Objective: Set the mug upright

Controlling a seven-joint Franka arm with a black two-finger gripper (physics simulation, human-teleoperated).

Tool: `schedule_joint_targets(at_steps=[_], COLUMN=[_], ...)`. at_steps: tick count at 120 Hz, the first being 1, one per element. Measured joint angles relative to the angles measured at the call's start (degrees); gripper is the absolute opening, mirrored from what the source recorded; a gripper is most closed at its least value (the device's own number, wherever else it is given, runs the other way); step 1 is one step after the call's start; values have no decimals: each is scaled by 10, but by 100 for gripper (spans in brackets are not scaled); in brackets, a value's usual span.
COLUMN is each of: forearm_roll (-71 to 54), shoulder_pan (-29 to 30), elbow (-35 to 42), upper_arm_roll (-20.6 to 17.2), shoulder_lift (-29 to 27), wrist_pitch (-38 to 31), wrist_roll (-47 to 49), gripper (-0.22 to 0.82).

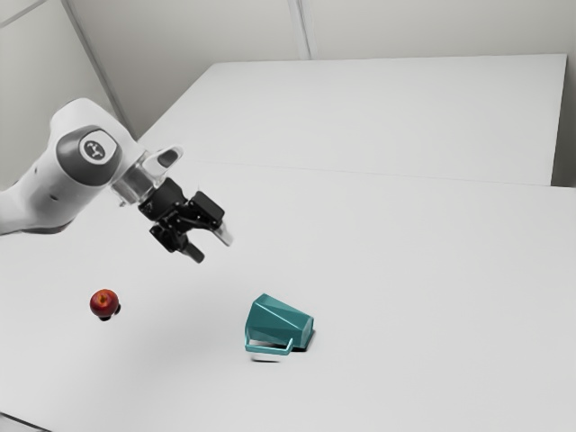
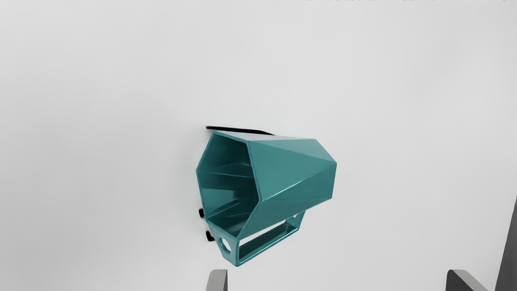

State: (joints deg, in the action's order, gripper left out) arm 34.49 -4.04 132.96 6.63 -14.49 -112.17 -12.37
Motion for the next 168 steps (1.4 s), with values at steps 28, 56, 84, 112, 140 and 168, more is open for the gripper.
schedule_joint_targets(at_steps=[28, 56, 84, 112, 140, 168], forearm_roll=[94, 186, 249, 300, 321, 334], shoulder_pan=[7, 8, 8, 5, -13, -38], elbow=[65, 124, 156, 172, 173, 173], upper_arm_roll=[17, 35, 39, 40, 40, 39], shoulder_lift=[1, 11, 26, 41, 46, 55], wrist_pitch=[-38, -68, -84, -89, -101, -110], wrist_roll=[-79, -177, -278, -371, -438, -472], gripper=[59, 59, 59, 59, 59, 59])
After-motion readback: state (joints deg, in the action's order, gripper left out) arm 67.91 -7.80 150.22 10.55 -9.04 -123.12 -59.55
